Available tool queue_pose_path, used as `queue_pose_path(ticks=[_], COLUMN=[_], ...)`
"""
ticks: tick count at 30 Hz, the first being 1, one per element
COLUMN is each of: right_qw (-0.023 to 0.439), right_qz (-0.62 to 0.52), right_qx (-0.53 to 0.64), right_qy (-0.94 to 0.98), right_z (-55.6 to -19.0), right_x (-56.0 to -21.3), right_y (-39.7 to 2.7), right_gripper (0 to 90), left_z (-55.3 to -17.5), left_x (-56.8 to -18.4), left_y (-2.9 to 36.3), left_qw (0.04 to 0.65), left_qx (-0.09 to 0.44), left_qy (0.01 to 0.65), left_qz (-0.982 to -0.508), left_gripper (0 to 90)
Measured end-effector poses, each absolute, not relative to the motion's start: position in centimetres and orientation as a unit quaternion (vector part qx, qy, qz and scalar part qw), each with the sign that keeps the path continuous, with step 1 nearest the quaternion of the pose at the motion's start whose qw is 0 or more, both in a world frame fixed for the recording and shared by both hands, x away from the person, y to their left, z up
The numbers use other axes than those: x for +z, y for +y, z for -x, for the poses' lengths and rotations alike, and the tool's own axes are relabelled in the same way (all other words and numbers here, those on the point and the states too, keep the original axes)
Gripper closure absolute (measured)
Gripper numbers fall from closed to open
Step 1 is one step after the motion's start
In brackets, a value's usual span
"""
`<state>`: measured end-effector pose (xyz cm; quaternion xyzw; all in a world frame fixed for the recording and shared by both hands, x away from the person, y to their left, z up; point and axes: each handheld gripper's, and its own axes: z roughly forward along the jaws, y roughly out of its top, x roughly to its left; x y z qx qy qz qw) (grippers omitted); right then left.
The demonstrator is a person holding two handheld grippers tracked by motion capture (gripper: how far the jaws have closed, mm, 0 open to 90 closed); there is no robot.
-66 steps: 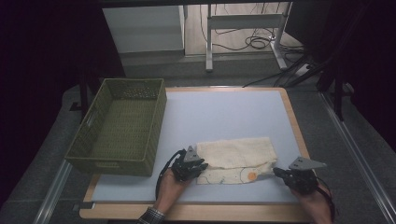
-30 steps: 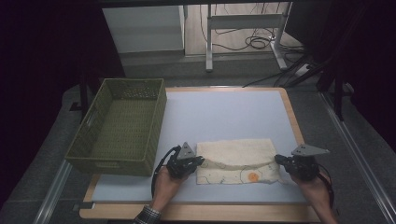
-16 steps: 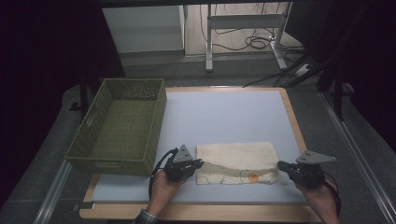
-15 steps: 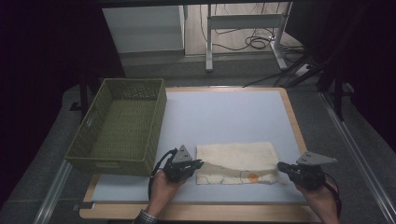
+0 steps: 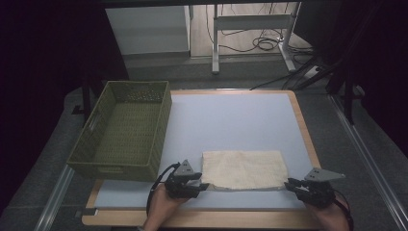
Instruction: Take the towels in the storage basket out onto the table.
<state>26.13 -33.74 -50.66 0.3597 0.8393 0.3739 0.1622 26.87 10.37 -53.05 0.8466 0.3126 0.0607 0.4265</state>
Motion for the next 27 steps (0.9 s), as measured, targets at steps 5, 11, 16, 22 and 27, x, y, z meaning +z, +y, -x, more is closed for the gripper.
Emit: queue_pose_path(ticks=[5, 11, 16, 22, 27], right_qw=[0.183, 0.193, 0.195, 0.188, 0.181], right_qz=[-0.361, -0.367, -0.384, -0.404, -0.41], right_qx=[0.381, 0.389, 0.376, 0.371, 0.352], right_qy=[0.831, 0.823, 0.82, 0.815, 0.822], right_z=[-26.4, -29.6, -33.3, -36.5, -37.7], right_x=[-49.1, -48.6, -49.2, -50.1, -51.4], right_y=[-34.3, -33.6, -32.7, -32.2, -31.8], right_gripper=[66.8, 66.5, 69.2, 66.1, 63.9], left_z=[-26.6, -29.5, -32.6, -36.0, -37.3], left_x=[-51.9, -51.5, -51.3, -52.2, -53.5], left_y=[11.6, 10.3, 9.1, 8.1, 7.3], left_qw=[0.444, 0.437, 0.408, 0.379, 0.366], left_qx=[0.073, 0.105, 0.141, 0.127, 0.115], left_qy=[0.325, 0.358, 0.376, 0.398, 0.4], left_qz=[-0.832, -0.818, -0.82, -0.826, -0.832], left_gripper=[38.6, 45.2, 56.3, 53.9, 65.7])
